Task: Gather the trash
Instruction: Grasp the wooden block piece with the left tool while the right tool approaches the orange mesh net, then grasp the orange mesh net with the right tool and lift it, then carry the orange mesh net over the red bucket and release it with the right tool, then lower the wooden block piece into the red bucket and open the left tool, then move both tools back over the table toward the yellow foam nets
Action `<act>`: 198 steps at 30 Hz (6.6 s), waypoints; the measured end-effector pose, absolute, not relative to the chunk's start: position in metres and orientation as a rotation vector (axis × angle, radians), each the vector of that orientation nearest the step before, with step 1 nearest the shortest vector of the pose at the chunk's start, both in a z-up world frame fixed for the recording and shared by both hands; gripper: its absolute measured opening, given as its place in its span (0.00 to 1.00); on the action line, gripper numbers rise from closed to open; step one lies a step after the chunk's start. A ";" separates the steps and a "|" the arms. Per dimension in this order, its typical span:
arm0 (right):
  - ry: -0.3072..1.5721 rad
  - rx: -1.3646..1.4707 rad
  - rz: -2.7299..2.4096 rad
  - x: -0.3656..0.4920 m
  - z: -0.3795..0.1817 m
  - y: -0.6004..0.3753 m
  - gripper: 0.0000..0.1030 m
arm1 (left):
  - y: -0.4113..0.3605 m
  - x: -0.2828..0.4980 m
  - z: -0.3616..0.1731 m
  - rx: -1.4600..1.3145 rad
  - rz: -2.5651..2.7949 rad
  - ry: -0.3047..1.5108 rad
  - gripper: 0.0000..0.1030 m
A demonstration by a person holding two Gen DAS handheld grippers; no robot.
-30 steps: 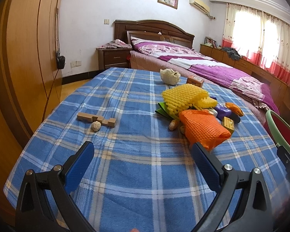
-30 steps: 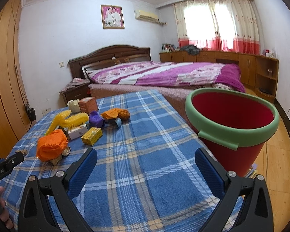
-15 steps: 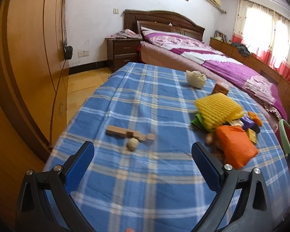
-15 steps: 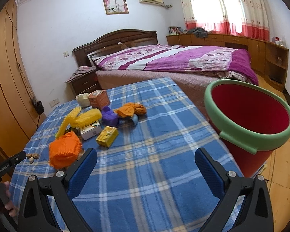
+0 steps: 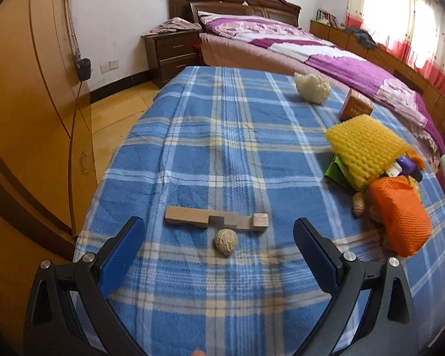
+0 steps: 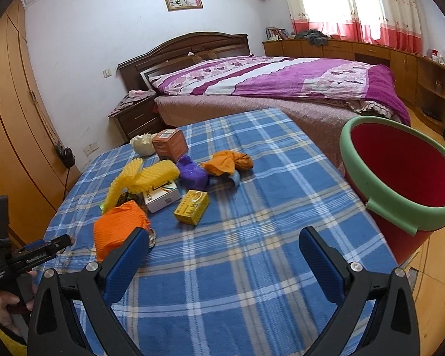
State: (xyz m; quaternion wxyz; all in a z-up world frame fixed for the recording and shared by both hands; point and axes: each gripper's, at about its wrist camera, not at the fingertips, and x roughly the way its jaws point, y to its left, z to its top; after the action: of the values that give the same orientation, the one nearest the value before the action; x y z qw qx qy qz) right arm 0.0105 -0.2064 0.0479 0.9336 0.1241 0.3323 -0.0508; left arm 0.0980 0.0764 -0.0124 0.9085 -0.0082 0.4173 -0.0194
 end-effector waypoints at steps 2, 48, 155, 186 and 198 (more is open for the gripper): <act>0.686 0.258 -0.101 0.011 0.048 -0.205 1.00 | 0.078 0.102 -0.015 -0.016 -0.034 0.876 0.95; 0.858 0.164 0.197 0.063 0.026 -0.118 0.28 | 0.079 0.049 0.005 -0.205 -0.069 0.801 0.75; 0.547 0.568 -0.483 -0.077 0.065 -0.488 0.60 | -0.375 0.081 0.039 0.244 -0.794 0.761 0.82; 0.615 0.488 -0.350 -0.056 0.080 -0.409 0.81 | -0.233 0.067 0.059 0.053 -0.591 0.794 0.87; 0.642 0.441 -0.269 -0.039 0.088 -0.362 0.81 | -0.176 0.068 0.067 -0.002 -0.507 0.793 0.87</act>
State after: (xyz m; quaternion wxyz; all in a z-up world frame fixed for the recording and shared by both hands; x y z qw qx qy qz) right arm -0.0394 -0.3622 0.0879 0.9163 0.2145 0.3121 -0.1305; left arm 0.0677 -0.1755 0.0674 0.8913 -0.0009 0.3822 -0.2440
